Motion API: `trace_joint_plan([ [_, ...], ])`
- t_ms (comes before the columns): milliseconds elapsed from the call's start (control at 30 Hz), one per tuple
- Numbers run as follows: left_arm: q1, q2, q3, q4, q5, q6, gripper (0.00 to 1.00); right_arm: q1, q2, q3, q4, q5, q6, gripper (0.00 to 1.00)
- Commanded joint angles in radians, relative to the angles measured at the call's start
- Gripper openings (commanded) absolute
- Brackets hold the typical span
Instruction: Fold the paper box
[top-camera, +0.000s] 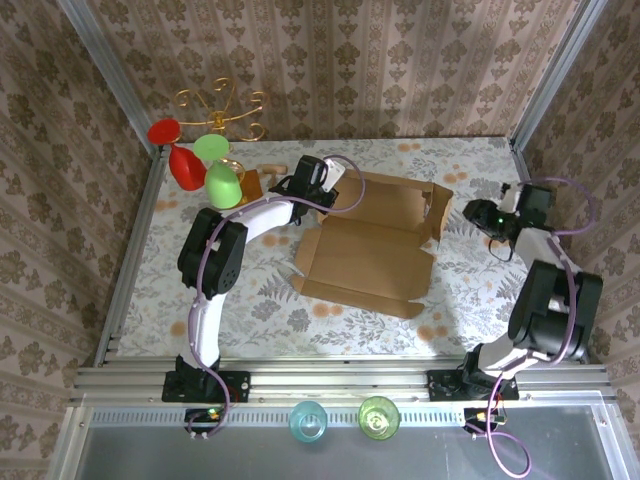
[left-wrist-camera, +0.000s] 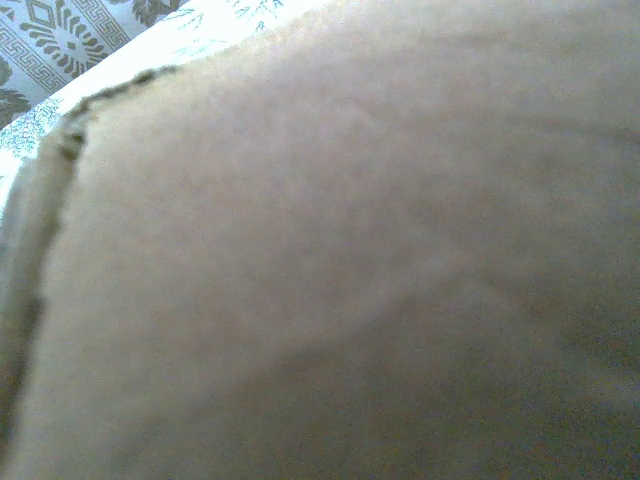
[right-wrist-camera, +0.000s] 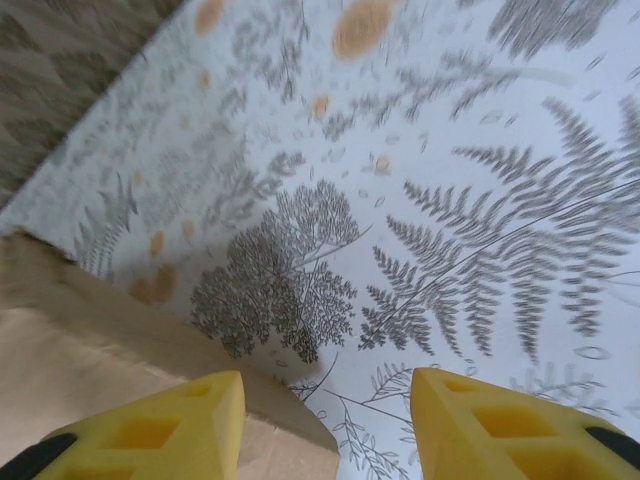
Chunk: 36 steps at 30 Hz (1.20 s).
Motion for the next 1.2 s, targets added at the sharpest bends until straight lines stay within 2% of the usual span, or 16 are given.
trace_joint_plan([
  [0, -0.016, 0.045, 0.008, -0.088, 0.005, 0.052, 0.0, 0.097, 0.058, 0.103, -0.101, 0.022, -0.101, 0.5],
  [167, -0.018, 0.051, 0.01, -0.088, 0.004, 0.05, 0.0, 0.176, 0.057, 0.096, -0.066, -0.012, -0.163, 0.52],
  [333, -0.019, 0.056, 0.018, -0.088, 0.007, 0.055, 0.0, 0.195, 0.001, 0.033, -0.027, -0.018, -0.187, 0.53],
  [600, -0.017, 0.069, 0.043, -0.103, 0.012, 0.062, 0.0, 0.24, -0.014, 0.033, -0.049, 0.016, -0.233, 0.58],
  [733, -0.017, 0.07, 0.044, -0.103, 0.012, 0.059, 0.0, 0.255, -0.053, 0.028, -0.07, 0.018, -0.24, 0.57],
  [967, -0.018, 0.076, 0.05, -0.105, 0.011, 0.051, 0.0, 0.286, -0.14, -0.034, -0.124, 0.05, -0.244, 0.49],
  [1167, -0.019, 0.075, 0.052, -0.107, 0.012, 0.051, 0.0, 0.305, -0.171, -0.089, -0.136, 0.07, -0.23, 0.5],
])
